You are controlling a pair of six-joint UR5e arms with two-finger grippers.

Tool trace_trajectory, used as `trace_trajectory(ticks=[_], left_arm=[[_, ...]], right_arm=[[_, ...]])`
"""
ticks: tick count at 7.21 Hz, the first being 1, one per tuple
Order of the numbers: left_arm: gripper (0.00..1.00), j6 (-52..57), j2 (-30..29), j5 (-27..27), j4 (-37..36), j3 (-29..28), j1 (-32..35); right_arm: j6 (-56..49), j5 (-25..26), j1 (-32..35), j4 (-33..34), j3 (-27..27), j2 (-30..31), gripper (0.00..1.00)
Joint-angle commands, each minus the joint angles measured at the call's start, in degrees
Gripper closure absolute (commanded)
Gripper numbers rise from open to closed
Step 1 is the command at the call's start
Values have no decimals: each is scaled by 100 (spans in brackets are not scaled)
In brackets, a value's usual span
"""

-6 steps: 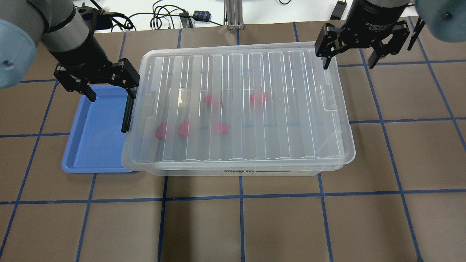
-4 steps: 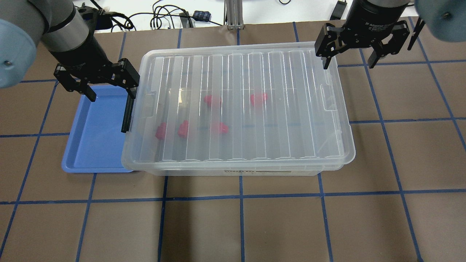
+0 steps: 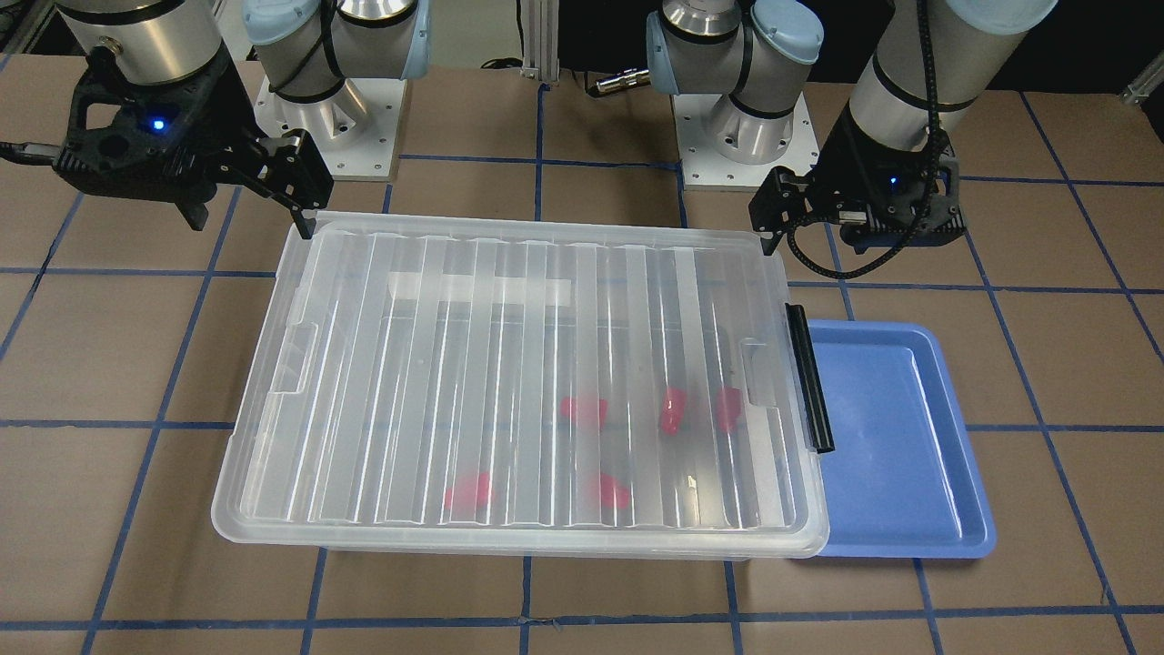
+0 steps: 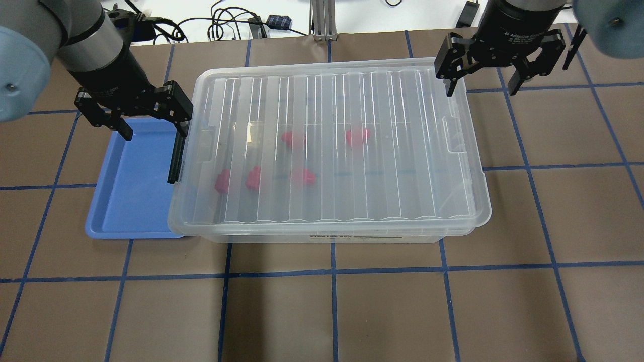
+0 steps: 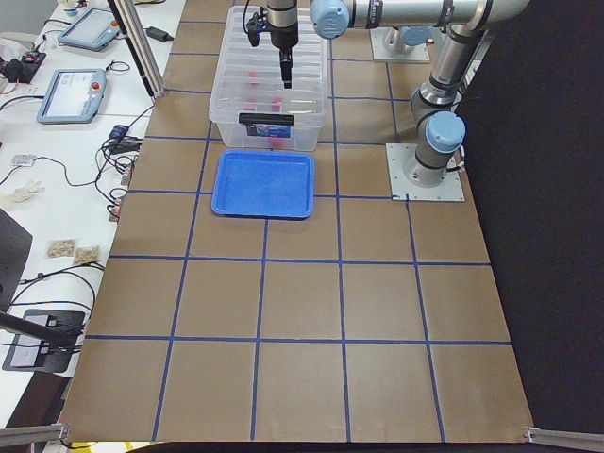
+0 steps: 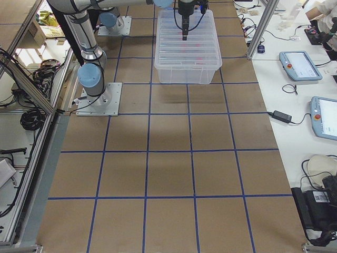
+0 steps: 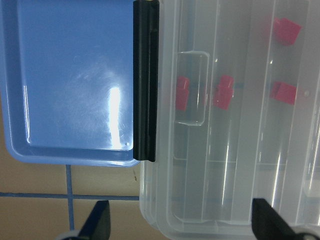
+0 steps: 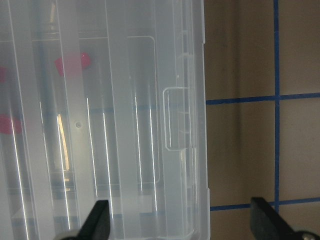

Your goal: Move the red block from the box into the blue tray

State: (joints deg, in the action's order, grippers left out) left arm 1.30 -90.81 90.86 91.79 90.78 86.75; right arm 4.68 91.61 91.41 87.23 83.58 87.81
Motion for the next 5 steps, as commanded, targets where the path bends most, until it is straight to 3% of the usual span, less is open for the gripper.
trace_trajectory(ticks=[1,3,5], left_arm=[[0,19,28,-7,6,10,0],[0,-7,2,-16,-3,1,9],[0,-7,-15,-16,6,10,9]], right_arm=[[-2,-11,0,30,35,-175,0],[-194,-29,-9,668,95,-762,0],[-1009,-29,-236,751,228,-992,0]])
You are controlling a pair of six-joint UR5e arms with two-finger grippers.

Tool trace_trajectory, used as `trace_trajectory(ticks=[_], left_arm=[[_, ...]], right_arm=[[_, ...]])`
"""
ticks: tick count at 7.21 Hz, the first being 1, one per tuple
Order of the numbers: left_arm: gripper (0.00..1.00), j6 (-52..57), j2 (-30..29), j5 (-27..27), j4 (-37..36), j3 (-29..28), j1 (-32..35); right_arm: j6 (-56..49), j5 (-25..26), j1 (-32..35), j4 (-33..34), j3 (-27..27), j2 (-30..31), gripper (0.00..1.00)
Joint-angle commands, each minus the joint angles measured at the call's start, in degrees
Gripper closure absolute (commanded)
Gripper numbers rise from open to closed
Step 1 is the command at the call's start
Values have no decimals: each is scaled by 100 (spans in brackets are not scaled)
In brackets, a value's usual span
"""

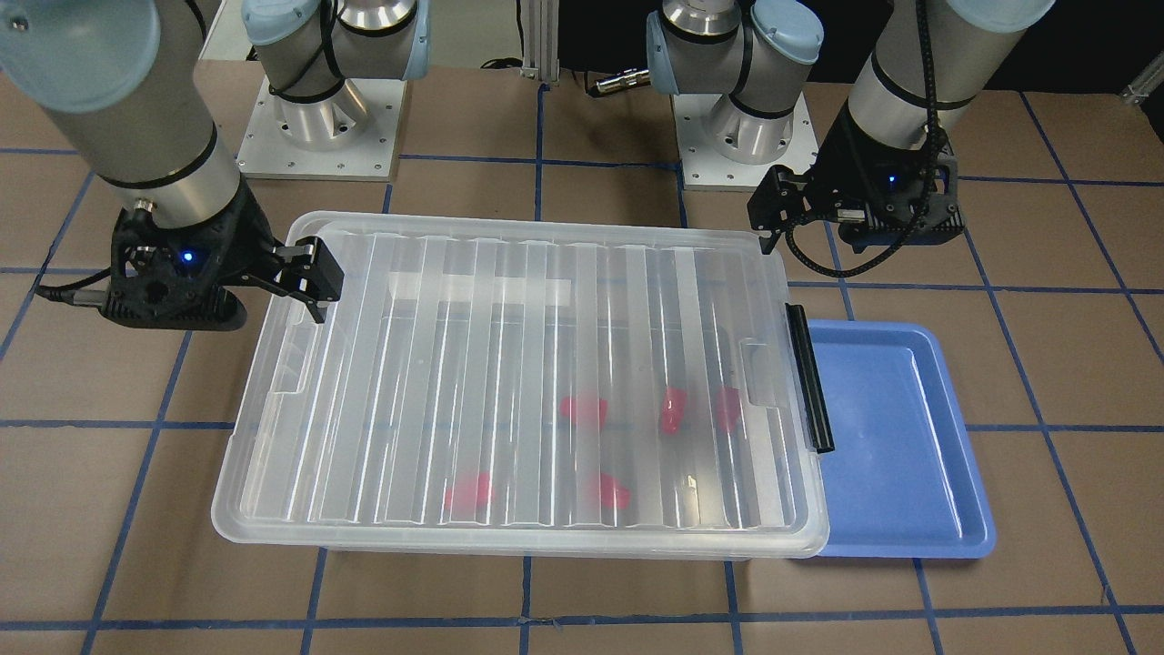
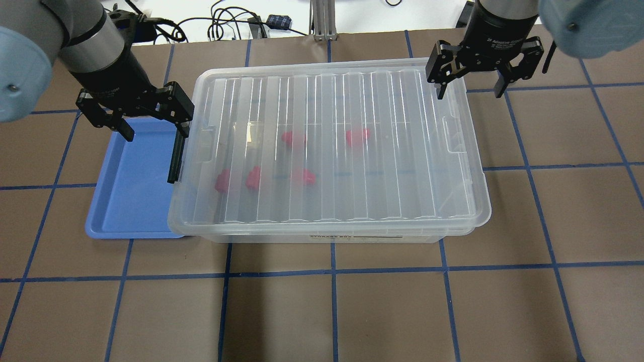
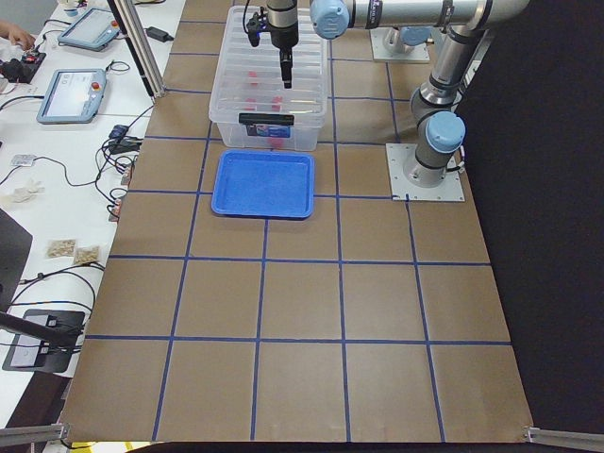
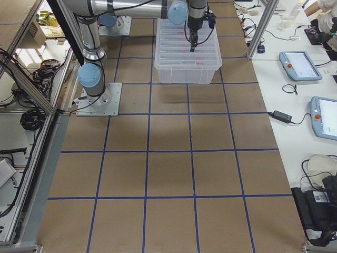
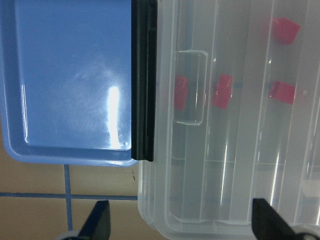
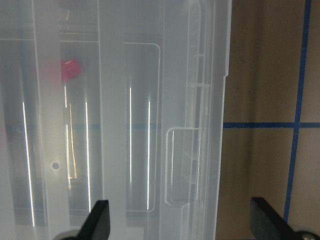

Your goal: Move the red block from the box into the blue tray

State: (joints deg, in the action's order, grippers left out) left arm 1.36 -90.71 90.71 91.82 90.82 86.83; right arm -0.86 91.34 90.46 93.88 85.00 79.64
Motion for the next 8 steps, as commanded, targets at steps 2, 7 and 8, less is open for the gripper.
trace_trajectory(ticks=[2,7,8], left_arm=[[0,75,-8,17,-15,-12,-17],[0,75,-122,-264,-437,58,9],[0,84,-105,-247,-420,85,9]], right_arm=[[-581,24,-379,604,227,-326,0],[-670,42,-626,1650,1352,-230,0],[-670,42,-618,1660,1353,-230,0]])
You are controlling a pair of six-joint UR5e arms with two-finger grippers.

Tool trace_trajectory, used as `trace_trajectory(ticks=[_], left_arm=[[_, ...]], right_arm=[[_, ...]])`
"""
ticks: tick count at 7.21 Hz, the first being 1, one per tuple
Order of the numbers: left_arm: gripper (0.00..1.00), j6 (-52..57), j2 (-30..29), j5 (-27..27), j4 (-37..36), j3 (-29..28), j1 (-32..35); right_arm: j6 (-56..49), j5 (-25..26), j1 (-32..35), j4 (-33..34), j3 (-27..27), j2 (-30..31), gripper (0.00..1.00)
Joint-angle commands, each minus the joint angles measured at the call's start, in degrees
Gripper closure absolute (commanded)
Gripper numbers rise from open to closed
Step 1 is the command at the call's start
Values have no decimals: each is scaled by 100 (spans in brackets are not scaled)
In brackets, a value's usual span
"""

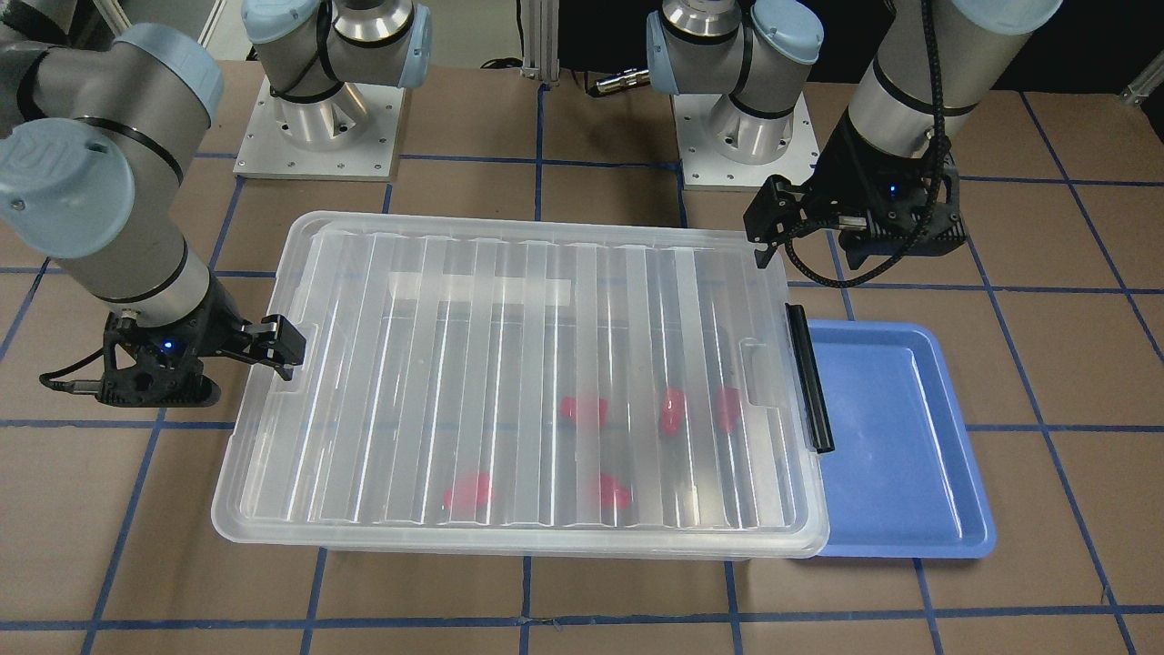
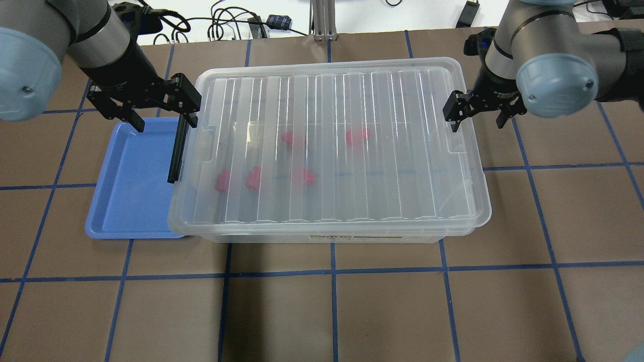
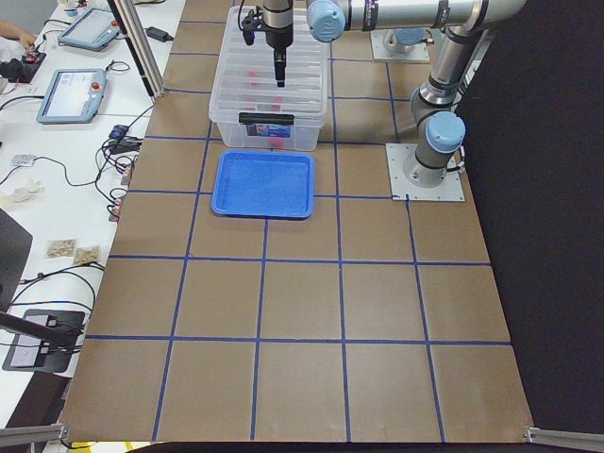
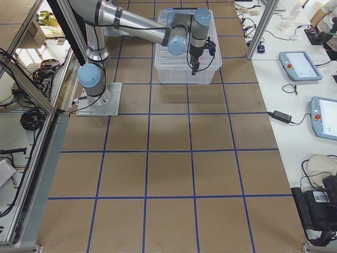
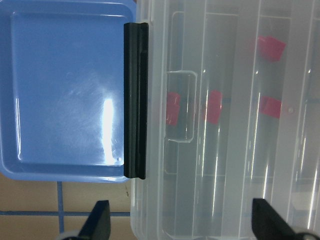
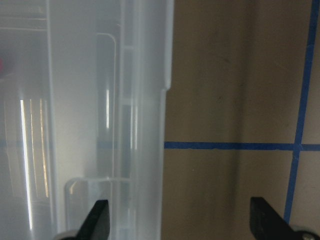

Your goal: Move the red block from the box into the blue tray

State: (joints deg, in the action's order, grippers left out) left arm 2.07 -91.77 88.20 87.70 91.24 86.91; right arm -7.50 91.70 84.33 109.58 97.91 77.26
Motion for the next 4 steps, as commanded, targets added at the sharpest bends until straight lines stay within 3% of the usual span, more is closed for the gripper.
trace_trajectory(ticks=[1,4], left_arm=[[0,13,-34,5,-33,43,1],[0,-5,-8,-74,-86,-36,-113]], right_arm=[[-50,41,-40,99,53,8,0],[-347,50,-276,108,35,8,0]])
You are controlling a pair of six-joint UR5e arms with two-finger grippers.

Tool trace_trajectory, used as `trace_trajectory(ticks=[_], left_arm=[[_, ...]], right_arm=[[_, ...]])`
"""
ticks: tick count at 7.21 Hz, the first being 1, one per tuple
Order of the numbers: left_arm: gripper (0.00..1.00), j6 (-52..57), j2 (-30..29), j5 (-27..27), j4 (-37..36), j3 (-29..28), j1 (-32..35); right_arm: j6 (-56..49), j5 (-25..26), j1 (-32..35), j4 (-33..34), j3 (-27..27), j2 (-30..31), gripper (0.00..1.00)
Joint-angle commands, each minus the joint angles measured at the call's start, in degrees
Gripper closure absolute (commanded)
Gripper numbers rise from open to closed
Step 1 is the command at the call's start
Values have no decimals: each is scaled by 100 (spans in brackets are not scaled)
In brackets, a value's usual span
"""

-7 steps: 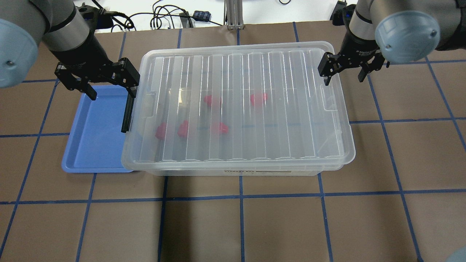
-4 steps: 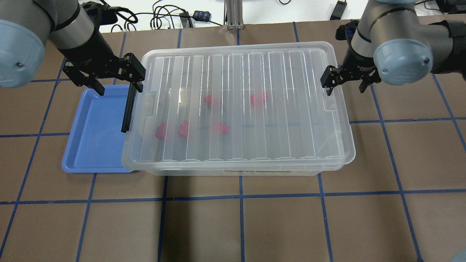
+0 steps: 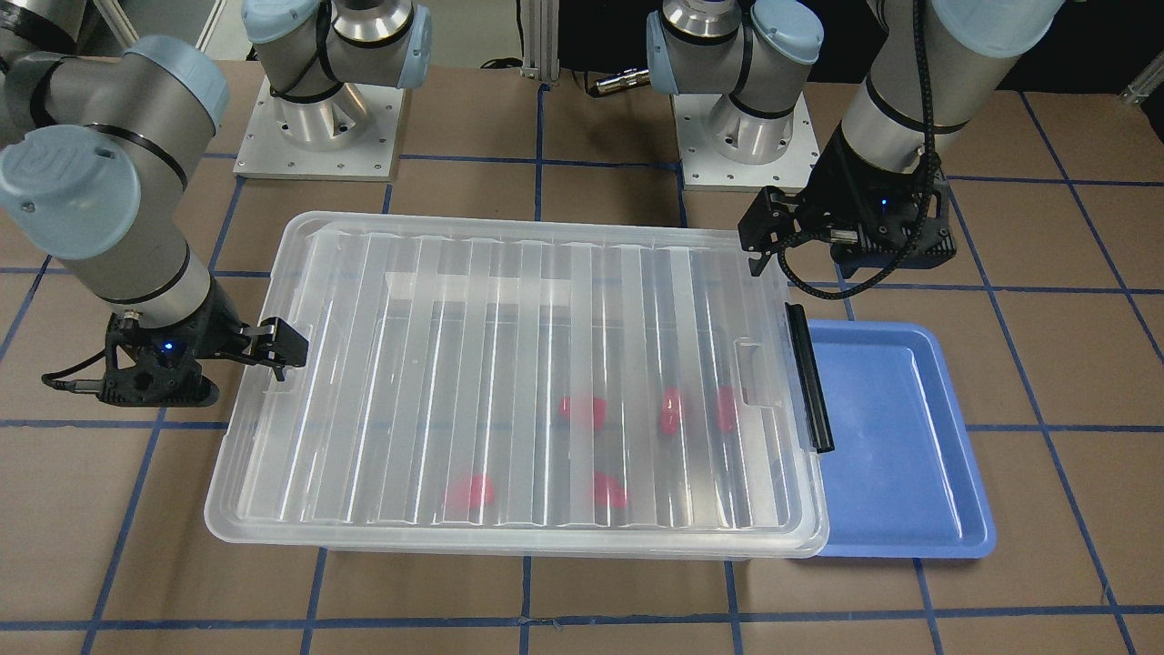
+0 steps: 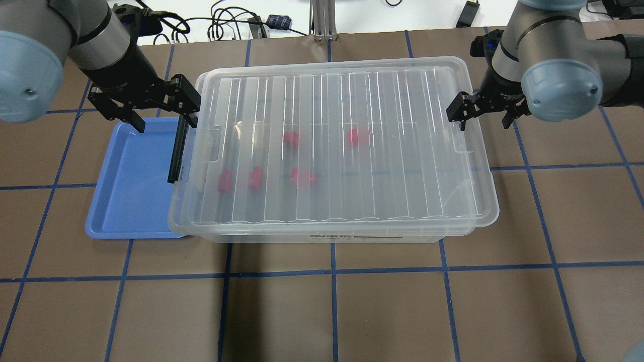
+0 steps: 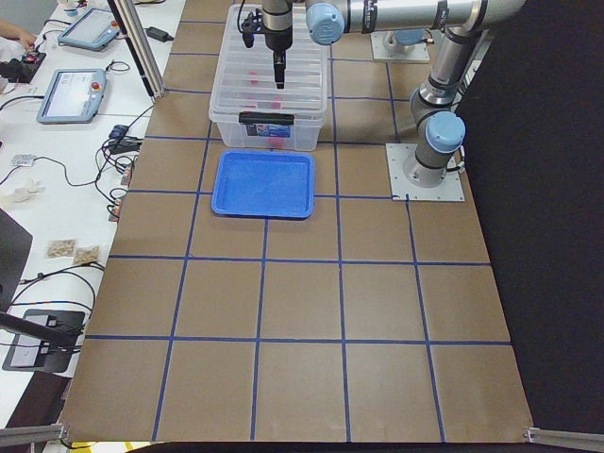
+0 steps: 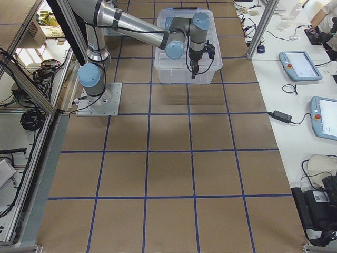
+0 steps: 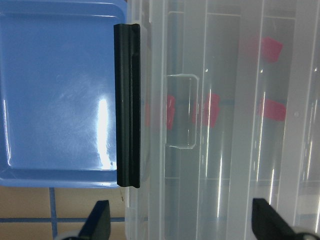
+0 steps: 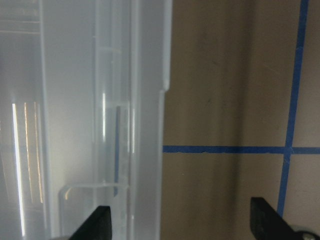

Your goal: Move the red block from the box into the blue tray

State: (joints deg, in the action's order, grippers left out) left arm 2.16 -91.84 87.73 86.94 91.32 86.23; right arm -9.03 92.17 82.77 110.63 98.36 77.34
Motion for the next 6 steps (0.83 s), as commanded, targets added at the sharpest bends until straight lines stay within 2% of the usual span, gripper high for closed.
trace_trajectory(ticks=[1,6], left_arm=[[0,-14,17,-28,-11,-79,-45],[0,13,-53,60,-28,-62,-37]], right_arm=[[-326,3,-234,3,-1,18,0],[-1283,-6,-831,3,-9,27,0]])
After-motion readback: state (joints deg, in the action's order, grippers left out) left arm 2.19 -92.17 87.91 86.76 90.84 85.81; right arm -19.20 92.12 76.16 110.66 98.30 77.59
